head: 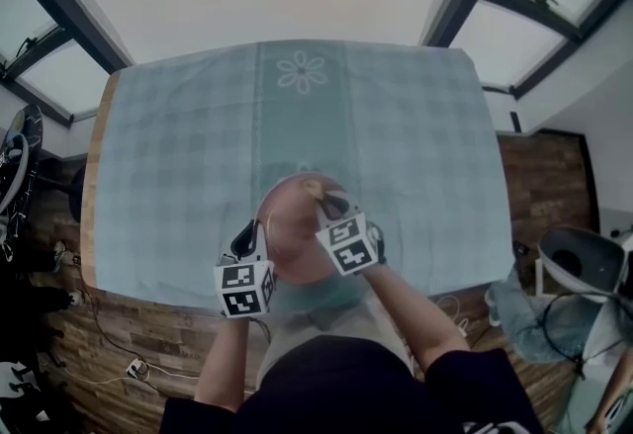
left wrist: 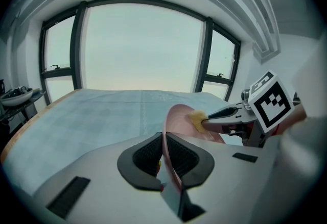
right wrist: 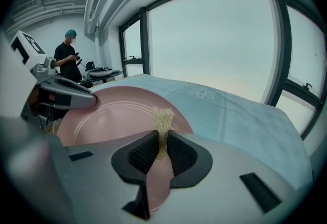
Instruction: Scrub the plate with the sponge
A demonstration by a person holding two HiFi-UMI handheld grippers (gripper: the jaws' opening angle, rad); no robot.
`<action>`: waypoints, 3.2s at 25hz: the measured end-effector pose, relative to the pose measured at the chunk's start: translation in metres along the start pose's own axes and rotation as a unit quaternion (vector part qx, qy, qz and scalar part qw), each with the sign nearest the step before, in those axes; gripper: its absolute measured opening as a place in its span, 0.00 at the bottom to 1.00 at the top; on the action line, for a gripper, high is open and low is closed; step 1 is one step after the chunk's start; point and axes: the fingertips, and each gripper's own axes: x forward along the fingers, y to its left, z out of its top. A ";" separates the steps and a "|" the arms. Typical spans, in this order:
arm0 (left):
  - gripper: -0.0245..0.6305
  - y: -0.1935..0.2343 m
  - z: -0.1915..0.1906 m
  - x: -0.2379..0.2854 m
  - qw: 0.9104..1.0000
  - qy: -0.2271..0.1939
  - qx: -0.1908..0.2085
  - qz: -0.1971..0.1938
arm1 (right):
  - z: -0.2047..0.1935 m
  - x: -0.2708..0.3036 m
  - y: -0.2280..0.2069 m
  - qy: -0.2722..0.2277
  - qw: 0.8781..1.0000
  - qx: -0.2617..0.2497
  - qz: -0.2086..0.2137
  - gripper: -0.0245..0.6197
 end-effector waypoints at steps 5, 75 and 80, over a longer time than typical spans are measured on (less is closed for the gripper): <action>0.08 -0.007 0.004 -0.003 1.000 -0.007 0.015 -0.003 | 0.000 0.001 0.001 0.010 1.000 -0.006 -0.009 0.12; 0.07 0.010 -0.015 0.004 1.000 0.005 -0.005 0.028 | -0.034 -0.038 0.065 0.043 0.995 -0.016 0.092 0.12; 0.07 0.005 -0.009 0.002 1.000 -0.002 0.006 0.025 | -0.030 -0.024 0.019 0.049 0.998 -0.031 0.039 0.12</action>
